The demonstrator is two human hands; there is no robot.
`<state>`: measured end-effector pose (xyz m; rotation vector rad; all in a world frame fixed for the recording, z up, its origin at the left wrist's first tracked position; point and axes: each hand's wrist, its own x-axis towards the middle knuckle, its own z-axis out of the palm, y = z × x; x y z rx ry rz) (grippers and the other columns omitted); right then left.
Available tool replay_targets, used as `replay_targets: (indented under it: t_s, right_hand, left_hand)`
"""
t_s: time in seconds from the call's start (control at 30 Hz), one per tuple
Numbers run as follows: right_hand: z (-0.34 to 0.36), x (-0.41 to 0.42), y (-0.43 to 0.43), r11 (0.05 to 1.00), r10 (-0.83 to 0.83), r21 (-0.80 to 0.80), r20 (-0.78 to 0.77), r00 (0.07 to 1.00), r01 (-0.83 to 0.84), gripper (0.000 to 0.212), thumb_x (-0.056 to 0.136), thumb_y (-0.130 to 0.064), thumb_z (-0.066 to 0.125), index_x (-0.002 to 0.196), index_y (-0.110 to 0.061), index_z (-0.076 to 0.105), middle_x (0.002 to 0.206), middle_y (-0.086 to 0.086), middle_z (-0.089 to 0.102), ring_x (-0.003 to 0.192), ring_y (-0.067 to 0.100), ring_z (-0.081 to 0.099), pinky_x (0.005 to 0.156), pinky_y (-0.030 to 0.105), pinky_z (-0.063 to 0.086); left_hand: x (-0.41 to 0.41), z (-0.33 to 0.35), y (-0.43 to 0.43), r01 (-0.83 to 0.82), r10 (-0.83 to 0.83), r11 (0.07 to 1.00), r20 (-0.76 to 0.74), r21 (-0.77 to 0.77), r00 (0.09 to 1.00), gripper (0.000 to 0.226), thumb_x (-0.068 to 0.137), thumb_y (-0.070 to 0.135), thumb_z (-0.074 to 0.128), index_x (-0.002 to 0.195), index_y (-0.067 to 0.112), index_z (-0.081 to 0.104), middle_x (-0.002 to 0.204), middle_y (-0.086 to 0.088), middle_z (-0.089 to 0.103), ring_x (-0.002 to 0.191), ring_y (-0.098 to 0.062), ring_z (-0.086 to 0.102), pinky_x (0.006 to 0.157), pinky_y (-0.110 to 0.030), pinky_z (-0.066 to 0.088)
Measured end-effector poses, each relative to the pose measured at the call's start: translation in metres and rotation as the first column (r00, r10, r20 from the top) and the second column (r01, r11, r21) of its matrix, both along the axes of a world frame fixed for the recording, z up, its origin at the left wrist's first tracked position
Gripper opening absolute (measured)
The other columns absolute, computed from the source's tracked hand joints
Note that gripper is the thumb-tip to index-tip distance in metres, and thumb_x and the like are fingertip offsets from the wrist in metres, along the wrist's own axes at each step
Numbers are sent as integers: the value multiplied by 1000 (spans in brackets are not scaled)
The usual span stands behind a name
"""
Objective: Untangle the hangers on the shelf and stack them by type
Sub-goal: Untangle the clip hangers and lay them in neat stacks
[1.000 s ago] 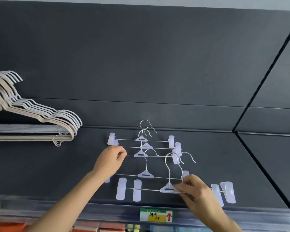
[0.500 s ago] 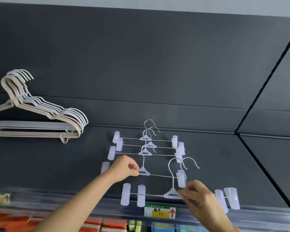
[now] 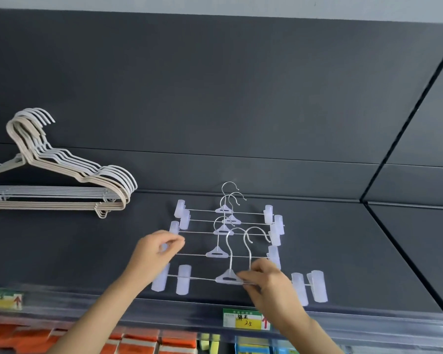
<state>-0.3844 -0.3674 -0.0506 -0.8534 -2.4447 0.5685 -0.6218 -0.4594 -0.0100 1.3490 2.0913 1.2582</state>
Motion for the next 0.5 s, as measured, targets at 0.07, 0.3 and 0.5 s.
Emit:
replay_targets:
  t_s: [0.07,0.3,0.5]
  right_hand:
    - [-3,-15,-3,1000,-1,-17,1,1000,1,21,82,-10,64,99,-21,72,81,-6,46,69,11,46,56,16,39]
    - [-17,-25,1,1000,-19,0,71,997,19,32,62,-4,81,86,-24,75,80,0,61,74,21,61,54,17,45]
    - [-6,-25,-1,995,-51,82,2,999,51,35,55,-3,85,80,-25,76,63,-5,53,58,10,53,40,11,37]
  left_hand:
    - [-1,-8,-16,-1,0,1000,-45,-24,999,23,78,21,70,74,43,64,88,19,66,90,2,58,76,-10,39]
    - [4,-43,-30,-3,-49,981,-264,-194,963,73,59,66,39,112,24,65,118,15,48,115,-8,42,100,-28,35]
    - [9,-31,-16,-34,28,999,-301,-17,953,62,67,62,42,103,20,70,113,15,50,109,-2,41,95,-29,38]
